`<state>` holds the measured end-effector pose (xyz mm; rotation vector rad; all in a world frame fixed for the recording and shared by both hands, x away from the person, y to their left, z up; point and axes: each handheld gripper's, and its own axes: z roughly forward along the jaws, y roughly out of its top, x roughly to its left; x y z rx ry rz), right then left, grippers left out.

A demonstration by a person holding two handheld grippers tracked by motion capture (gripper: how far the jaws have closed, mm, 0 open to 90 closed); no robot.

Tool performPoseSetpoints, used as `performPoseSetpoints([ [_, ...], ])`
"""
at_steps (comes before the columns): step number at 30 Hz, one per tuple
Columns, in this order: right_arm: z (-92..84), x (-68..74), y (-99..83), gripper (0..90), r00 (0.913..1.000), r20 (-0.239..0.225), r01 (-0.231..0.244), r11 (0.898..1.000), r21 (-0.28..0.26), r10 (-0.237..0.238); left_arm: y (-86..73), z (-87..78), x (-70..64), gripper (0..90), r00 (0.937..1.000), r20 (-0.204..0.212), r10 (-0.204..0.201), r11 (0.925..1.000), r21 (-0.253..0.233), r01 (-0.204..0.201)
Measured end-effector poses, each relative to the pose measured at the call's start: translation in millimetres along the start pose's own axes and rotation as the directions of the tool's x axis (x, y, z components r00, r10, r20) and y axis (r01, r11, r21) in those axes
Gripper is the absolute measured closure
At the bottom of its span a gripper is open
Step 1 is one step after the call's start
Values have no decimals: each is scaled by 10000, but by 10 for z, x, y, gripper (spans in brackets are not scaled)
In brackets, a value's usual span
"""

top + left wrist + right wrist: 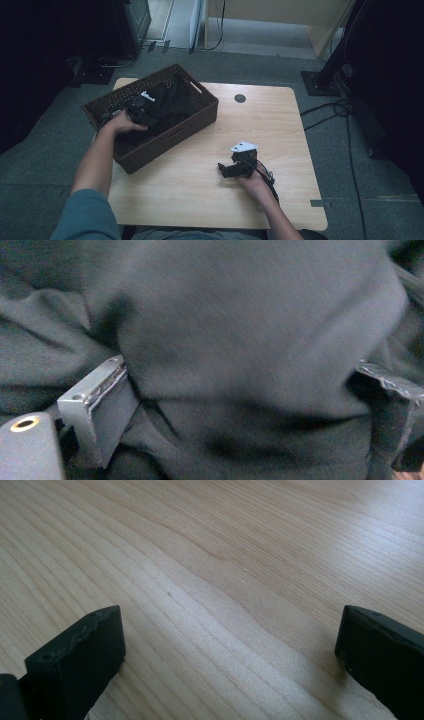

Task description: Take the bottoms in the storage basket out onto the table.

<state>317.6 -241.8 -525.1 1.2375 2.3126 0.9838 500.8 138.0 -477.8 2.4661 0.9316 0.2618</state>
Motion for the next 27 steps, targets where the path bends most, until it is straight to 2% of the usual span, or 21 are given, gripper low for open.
performPoseSetpoints([
  [1,0,0,0,0,10000,0,1,10000,-2,-1,-37,45,-19,69,9995,-203,262,9996,-71,-263],
  [2,0,0,0,0,10000,0,1,10000,-2,-1,-37,45,-19,55,9995,-203,262,9996,-71,-263],
  [3,0,-1,0,0,10000,-4,6,10000,-5,-6,-56,85,-28,55,9986,-394,363,9992,-132,-368],
  [4,0,-2,0,0,10000,-1,25,10000,0,-25,-68,126,-30,0,9977,-584,355,9991,-214,-368],
  [6,0,-1,1,0,10000,4,3,10000,8,-3,-89,173,0,0,9970,-765,135,9979,-626,-183],
  [7,0,-1,1,0,10000,0,6,10000,7,-6,-103,187,43,0,9973,-715,143,9961,-856,-205],
  [10,0,-1,1,0,10000,1,4,10000,4,-4,-110,192,75,0,9969,-760,189,9941,-1051,-268],
  [13,0,-2,0,0,10000,-2,23,10000,-3,-23,-84,170,46,0,9951,-971,160,9955,-909,-249],
  [15,2,-1,0,0,10000,0,4,10000,-29,-4,-40,137,18,21,9927,-1108,473,9961,-685,-552],
  [17,0,-2,0,0,10000,-4,25,10000,0,-25,-4,140,-36,47,9850,-1328,1099,9915,-545,-1179],
  [18,0,-2,0,0,10000,0,26,10000,0,-26,1,154,-40,47,9867,-1272,1012,9925,-560,-1090],
  [20,0,-1,1,0,10000,-1,9,10000,5,-9,-14,178,10,40,9939,-962,539,9959,-675,-605],
  [22,2,-1,3,0,10000,-13,-7,10000,8,7,-38,209,61,46,9979,-641,38,9959,-899,-96],
  [25,3,-3,5,0,10000,-13,10,10000,9,-10,-25,206,53,69,9975,-702,-66,9960,-899,2],
  [26,4,-3,6,0,10000,-12,7,10000,7,-7,-17,196,38,109,9972,-737,-110,9960,-891,44],
  [27,5,-4,6,0,10000,-16,13,10000,13,-13,-1,161,11,195,9933,-1122,-280,9951,-976,170],
])
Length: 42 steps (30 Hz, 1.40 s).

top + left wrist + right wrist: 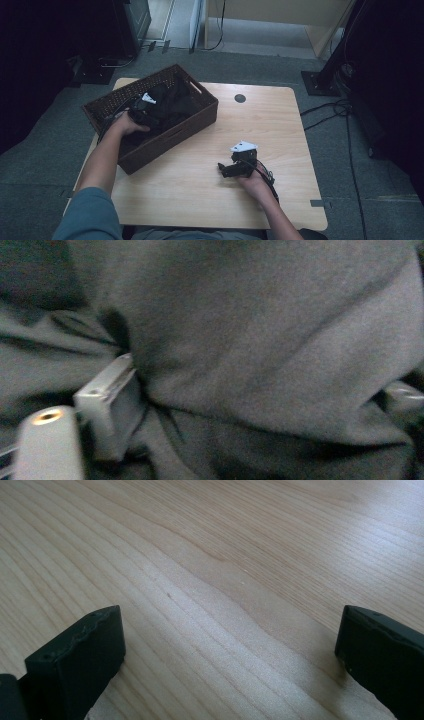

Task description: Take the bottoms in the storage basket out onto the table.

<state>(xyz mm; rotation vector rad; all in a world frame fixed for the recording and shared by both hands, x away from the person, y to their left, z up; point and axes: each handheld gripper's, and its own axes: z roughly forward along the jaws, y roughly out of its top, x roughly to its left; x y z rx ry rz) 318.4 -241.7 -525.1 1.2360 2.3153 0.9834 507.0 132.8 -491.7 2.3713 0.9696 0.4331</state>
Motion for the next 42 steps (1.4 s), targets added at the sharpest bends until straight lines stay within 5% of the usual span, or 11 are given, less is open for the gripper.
performPoseSetpoints([
  [2,1,-1,0,0,10000,0,15,10000,-17,-15,29,-24,-6,505,9991,-413,-25,9999,105,29],
  [6,0,0,0,0,10000,-1,0,10000,1,0,68,-44,2,652,9991,-382,-193,9994,278,203],
  [10,0,0,1,0,10000,-11,-16,10000,-2,16,233,-153,15,682,9956,495,-793,9922,1004,740],
  [17,11,-10,11,0,10000,-9,34,10000,-3,-34,537,-513,-6,692,9772,1580,-1418,9870,-525,1517],
  [21,13,-10,13,0,10000,-2,35,10000,-2,-35,618,-474,-169,689,9692,2236,-1036,9926,-390,1151],
  [23,17,-9,15,0,10000,-3,37,10000,-5,-37,621,-278,-339,678,9725,2268,-523,9986,118,510],
  [28,17,-9,15,0,10000,-1,36,10000,-6,-36,532,-77,-388,629,9668,2409,-847,9964,197,824],
  [30,17,-9,15,0,10000,-2,38,10000,-3,-38,501,-16,-418,529,9762,2052,-701,9973,341,644],
  [36,16,-8,15,0,10000,4,25,10000,0,-25,446,120,-342,131,9772,1486,-1520,9872,719,1426],
  [37,17,-9,15,0,10000,-3,39,10000,-6,-39,404,197,-337,17,9823,1175,-1456,9871,841,1362],
  [42,16,-9,15,0,10000,1,21,10000,2,-21,378,256,-405,55,9945,786,-695,9971,376,667],
])
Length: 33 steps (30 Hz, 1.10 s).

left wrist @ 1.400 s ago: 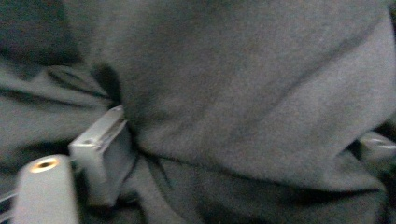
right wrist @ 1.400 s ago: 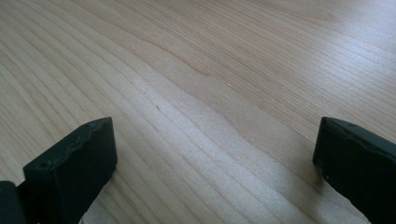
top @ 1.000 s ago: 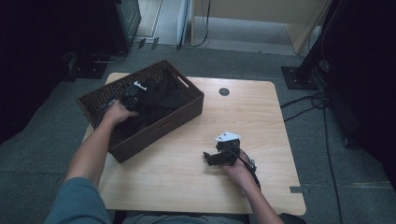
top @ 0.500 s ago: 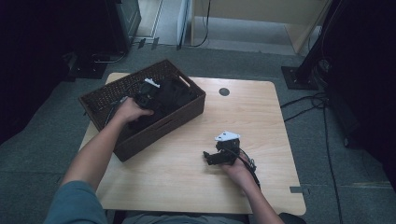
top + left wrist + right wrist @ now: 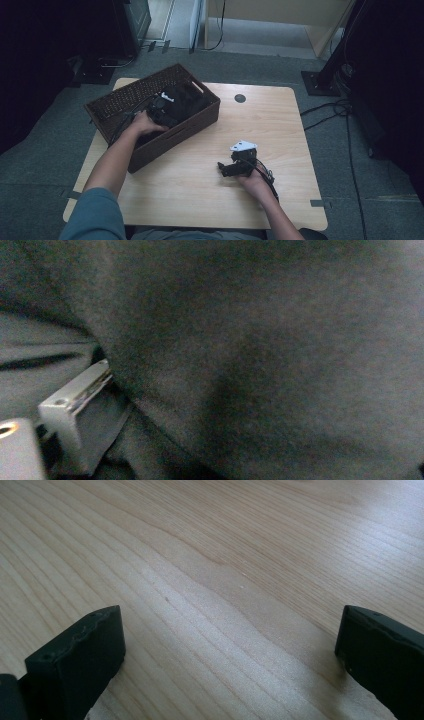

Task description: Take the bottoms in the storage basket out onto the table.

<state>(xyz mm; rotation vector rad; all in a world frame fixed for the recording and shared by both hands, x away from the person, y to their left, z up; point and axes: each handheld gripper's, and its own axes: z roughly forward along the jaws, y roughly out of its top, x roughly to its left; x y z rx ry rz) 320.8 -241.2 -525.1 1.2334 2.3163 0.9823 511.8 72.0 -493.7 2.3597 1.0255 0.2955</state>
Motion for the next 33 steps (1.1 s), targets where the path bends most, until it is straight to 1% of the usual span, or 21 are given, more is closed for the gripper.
performPoseSetpoints([
  [2,0,0,0,0,10000,0,-3,10000,-1,3,6,-27,-8,271,9998,145,152,9999,-85,-150],
  [3,0,0,0,0,10000,0,-3,10000,-1,3,16,-53,-31,271,9996,152,235,9997,-91,-233],
  [4,0,-1,0,0,10000,2,2,10000,-1,-2,24,-80,-48,401,9992,66,403,9992,-68,-402],
  [5,0,-2,-1,0,10000,-6,23,10000,-8,-23,29,-106,-50,531,9988,159,457,9990,9,-457],
  [6,-1,-3,-1,0,10000,-6,10,10000,-21,-10,40,-128,-42,629,9992,281,278,9995,149,-282],
  [8,-1,-6,-2,1,10000,-2,21,10000,-37,-21,69,-182,-22,646,9983,539,214,9988,428,-237],
  [10,-5,-14,-2,3,10000,-11,22,10000,-32,-22,106,-277,59,664,9934,994,-571,9973,521,522],
  [12,-9,-28,-7,7,10000,20,-23,10000,-44,23,151,-432,164,670,9787,1421,-1484,9888,341,1450],
  [13,-12,-31,-8,11,9999,46,-115,9999,-64,115,179,-526,209,671,9724,1534,-1759,9844,165,1754],
  [16,-13,-47,-8,15,9998,101,-152,9999,-81,152,283,-833,309,675,9621,1604,-2205,9740,-159,2259],
  [17,-12,-49,-8,17,9998,115,-149,9998,-103,150,319,-934,324,675,9627,1580,-2195,9734,-301,2269],
  [18,-13,-50,-8,18,9998,117,-148,9998,-103,149,349,-1030,330,675,9608,1593,-2267,9701,-510,2374],
  [19,-13,-48,-8,18,9998,117,-170,9998,-97,171,380,-1121,336,675,9616,1557,-2259,9689,-663,2384],
  [20,-14,-49,-7,18,9998,118,-159,9998,-87,160,442,-1288,319,675,9670,1376,-2145,9696,-890,2278],
  [21,-14,-49,-7,18,9998,118,-159,9998,-87,160,442,-1288,319,674,9670,1376,-2145,9696,-890,2278],
  [24,-14,-48,-7,18,9998,120,-179,9998,-94,180,521,-1500,263,674,9738,1176,-1946,9719,-1107,2076],
  [25,-16,-47,-7,23,9997,121,-209,9997,-125,210,564,-1635,217,674,9762,1151,-1836,9732,-1183,1970],
  [26,-16,-47,-7,23,9997,121,-209,9997,-125,210,564,-1635,217,674,9762,1151,-1836,9732,-1183,1970],
  [29,-24,-49,-11,32,9997,85,-226,9996,-140,227,629,-1840,124,674,9822,1012,-1582,9757,-1366,1713],
  [31,-29,-56,-12,43,9997,81,-226,9996,-161,227,668,-1987,71,674,9843,977,-1468,9749,-1543,1607],
  [33,-39,-70,-12,58,9995,52,-326,9993,-185,327,703,-2141,17,674,9851,955,-1429,9710,-1792,1583],
])
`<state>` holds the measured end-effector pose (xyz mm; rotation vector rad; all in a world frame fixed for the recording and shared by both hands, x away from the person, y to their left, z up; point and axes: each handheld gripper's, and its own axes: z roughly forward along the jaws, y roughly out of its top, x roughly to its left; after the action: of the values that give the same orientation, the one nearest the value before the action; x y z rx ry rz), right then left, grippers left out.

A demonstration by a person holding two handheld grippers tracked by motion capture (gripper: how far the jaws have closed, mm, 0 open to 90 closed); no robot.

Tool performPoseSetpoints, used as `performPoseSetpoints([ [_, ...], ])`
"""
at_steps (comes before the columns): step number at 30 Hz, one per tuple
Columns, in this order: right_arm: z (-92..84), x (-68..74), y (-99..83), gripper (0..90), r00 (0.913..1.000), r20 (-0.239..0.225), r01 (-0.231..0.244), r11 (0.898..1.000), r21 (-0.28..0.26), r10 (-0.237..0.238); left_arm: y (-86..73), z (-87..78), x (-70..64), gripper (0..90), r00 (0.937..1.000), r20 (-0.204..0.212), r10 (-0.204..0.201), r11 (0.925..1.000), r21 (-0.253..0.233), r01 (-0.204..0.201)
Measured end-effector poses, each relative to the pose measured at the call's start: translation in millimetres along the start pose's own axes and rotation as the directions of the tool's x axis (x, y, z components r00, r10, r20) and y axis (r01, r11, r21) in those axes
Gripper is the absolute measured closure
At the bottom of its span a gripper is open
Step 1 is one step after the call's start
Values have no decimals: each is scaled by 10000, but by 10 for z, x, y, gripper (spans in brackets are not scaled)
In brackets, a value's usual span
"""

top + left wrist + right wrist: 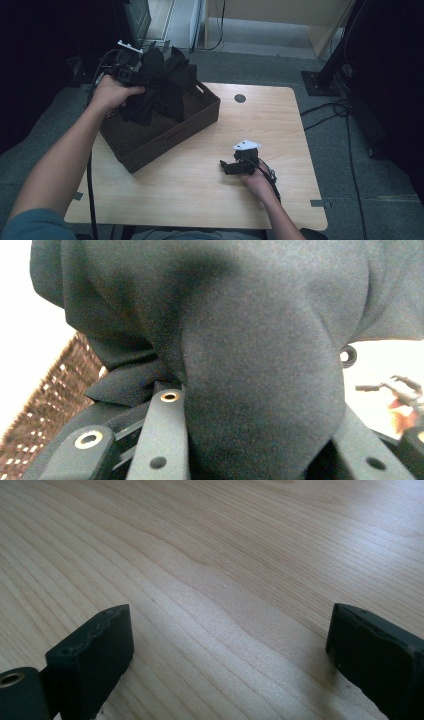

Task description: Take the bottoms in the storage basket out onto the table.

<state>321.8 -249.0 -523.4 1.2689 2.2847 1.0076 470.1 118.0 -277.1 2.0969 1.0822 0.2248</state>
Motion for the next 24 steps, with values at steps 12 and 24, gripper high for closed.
performPoseSetpoints([
  [12,-55,-73,5,133,9980,-66,-627,9979,-129,627,-9,-524,-525,670,9986,200,490,9970,-613,-477],
  [24,-241,-193,30,138,9958,17,-918,9955,-212,919,-293,-400,-1141,664,9872,1282,946,9949,-475,-892],
])
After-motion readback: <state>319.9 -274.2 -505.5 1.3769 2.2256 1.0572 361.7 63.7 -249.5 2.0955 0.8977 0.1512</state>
